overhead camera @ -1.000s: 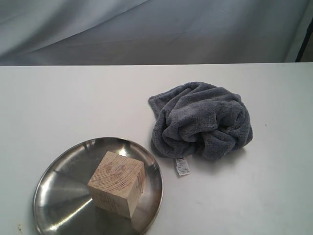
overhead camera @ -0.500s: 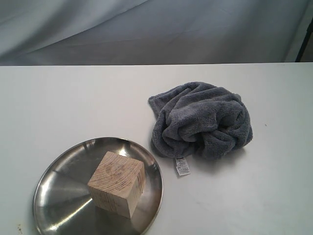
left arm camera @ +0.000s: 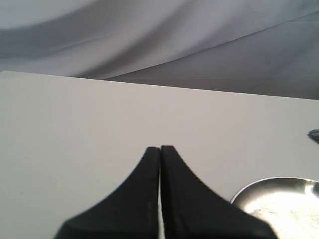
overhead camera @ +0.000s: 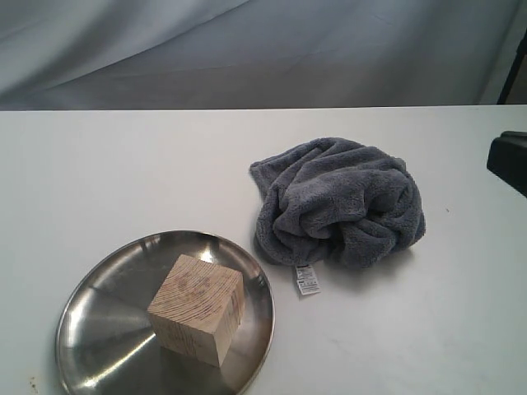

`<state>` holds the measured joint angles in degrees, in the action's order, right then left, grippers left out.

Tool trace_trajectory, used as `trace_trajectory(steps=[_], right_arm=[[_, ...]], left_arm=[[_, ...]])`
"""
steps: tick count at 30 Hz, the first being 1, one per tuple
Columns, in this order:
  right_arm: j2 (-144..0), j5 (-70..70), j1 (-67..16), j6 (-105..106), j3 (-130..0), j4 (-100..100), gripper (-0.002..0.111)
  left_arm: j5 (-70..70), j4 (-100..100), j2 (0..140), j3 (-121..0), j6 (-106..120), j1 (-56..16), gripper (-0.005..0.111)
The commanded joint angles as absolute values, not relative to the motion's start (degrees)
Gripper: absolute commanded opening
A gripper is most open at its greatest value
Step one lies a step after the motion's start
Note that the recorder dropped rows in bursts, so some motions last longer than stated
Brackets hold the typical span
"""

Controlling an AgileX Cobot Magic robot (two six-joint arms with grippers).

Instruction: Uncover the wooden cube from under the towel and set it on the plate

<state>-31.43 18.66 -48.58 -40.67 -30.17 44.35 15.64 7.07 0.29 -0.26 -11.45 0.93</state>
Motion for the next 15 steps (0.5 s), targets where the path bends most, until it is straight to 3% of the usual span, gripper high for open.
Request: trace_trajectory(steps=[1, 8, 15], right_arm=[[-31.15, 18.35, -48.48, -41.25, -29.82, 43.46, 0.0], [-27.78, 25.06, -47.0, -42.09, -26.7, 44.24, 0.0], [-12.84, 17.22, -21.21, -49.31, -15.26, 47.62, 0.0]], left_arm=[[15.23, 6.61, 0.0, 0.0, -11.73, 1.03, 0.002], [15.23, 6.61, 0.0, 0.0, -11.73, 1.03, 0.002], [15.23, 6.76, 0.0, 0.0, -11.73, 1.03, 0.002]])
